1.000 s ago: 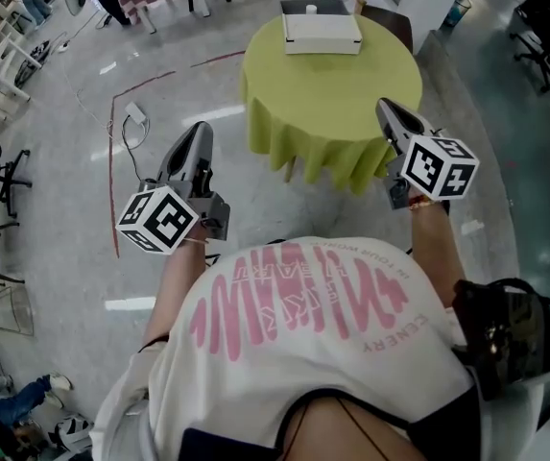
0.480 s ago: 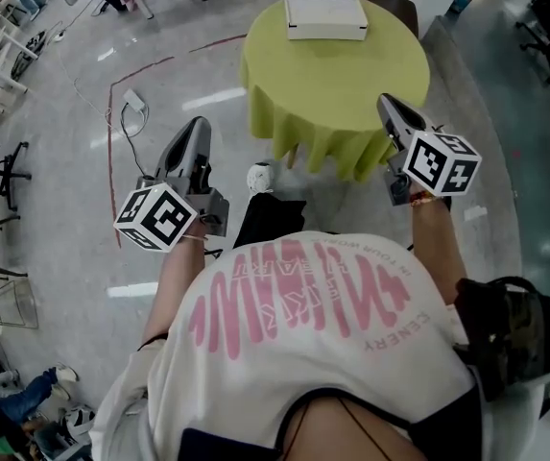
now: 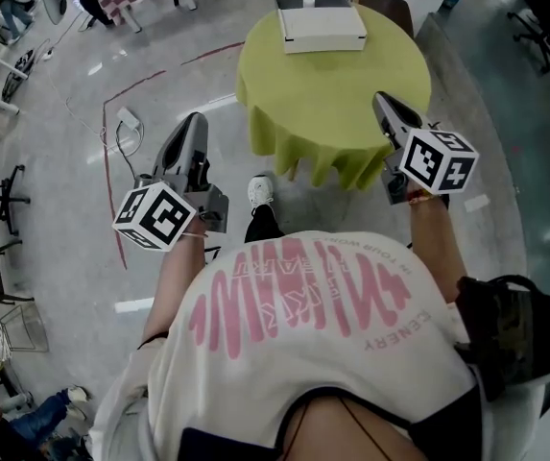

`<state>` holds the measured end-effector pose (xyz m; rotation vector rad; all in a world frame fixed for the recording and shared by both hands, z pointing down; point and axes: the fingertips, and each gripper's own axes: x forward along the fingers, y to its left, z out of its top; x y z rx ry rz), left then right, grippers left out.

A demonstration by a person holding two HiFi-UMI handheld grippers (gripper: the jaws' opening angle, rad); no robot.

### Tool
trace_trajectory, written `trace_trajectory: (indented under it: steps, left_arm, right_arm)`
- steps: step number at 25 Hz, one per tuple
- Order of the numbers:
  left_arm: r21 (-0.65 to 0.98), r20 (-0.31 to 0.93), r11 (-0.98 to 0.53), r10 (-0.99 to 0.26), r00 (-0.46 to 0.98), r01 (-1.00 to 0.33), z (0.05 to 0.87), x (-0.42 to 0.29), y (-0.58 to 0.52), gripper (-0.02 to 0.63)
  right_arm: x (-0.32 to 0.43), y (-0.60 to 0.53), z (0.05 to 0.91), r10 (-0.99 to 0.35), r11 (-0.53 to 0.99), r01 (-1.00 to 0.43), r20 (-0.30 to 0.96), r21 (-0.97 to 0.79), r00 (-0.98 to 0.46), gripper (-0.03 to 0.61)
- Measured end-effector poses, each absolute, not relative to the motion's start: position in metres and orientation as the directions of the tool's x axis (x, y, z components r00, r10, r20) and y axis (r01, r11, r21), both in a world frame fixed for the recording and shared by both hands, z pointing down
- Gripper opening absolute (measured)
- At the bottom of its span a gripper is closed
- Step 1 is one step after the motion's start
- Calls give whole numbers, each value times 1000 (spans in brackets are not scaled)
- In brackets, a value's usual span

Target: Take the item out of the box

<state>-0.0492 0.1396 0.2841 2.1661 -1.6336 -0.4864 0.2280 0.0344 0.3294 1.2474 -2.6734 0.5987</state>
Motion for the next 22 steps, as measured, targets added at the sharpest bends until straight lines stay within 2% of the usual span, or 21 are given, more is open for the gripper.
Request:
trace_trajectory:
  steps: [17,22]
  left_arm:
    - [491,-134,-366,-928,346,-790,252,-96,3,8]
    - [497,-129,-392,-915,381,-774,247,-107,-31,8]
  right_arm:
    - [179,-68,301,-758,550,-793,243,-262,-605,6]
    - [165,-92,291,-771,537,-805,238,-254,-590,6]
